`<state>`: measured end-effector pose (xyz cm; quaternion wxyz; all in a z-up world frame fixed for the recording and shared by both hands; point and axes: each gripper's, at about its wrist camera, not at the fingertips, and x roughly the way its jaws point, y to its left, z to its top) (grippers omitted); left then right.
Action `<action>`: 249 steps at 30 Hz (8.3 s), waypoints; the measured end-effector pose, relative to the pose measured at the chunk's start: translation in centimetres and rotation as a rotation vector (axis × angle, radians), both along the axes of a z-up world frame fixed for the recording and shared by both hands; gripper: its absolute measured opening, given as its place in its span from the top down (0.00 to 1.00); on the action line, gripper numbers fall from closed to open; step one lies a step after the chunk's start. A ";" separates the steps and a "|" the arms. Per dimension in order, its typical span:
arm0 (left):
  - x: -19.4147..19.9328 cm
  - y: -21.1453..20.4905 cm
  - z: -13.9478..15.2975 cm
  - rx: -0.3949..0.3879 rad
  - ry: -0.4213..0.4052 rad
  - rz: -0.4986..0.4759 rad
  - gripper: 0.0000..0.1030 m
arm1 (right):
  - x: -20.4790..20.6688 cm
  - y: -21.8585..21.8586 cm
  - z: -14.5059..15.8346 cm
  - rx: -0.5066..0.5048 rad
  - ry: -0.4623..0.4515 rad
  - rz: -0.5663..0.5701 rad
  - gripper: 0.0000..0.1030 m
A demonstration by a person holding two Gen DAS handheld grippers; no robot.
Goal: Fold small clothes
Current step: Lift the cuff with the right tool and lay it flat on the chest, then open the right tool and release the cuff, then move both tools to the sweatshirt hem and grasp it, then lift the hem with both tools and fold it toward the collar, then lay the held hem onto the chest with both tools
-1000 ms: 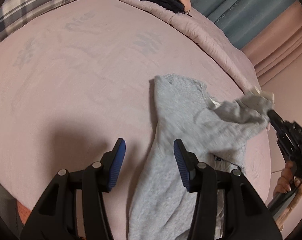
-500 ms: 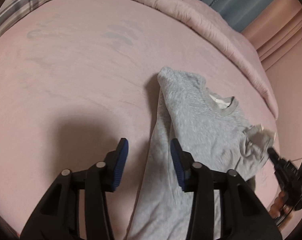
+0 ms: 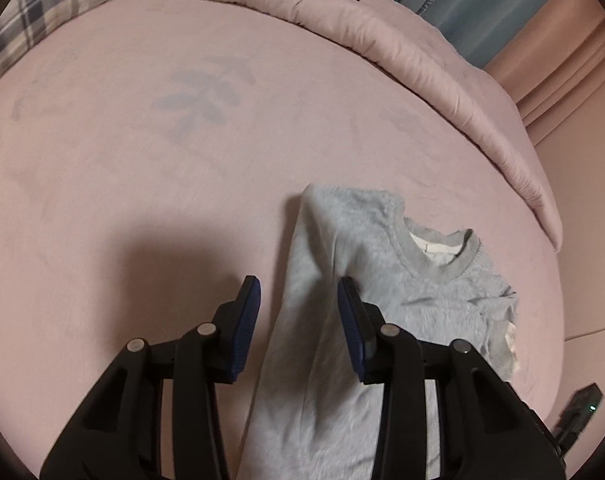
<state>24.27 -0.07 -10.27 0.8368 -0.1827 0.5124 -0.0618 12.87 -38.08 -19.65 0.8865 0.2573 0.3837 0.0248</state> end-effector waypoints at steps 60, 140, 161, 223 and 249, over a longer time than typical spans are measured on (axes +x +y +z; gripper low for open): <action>-4.9 -0.5 1.6 0.154 -0.048 -0.054 0.13 | 0.7 -1.0 0.8 -0.146 0.025 0.004 0.51; -25.5 1.3 -4.9 -0.098 0.115 -0.130 0.86 | -15.2 -0.2 -4.4 -0.235 0.080 0.122 0.64; -29.1 2.2 1.3 -0.209 0.017 -0.137 0.93 | -18.4 -0.1 -1.5 -0.076 0.017 0.162 0.84; -22.2 2.2 9.1 -0.148 -0.177 -0.227 0.91 | -18.3 -0.3 6.5 -0.009 -0.246 0.208 0.84; -16.8 1.7 4.4 -0.138 -0.061 -0.182 0.90 | -13.1 0.8 5.0 -0.141 -0.132 0.126 0.84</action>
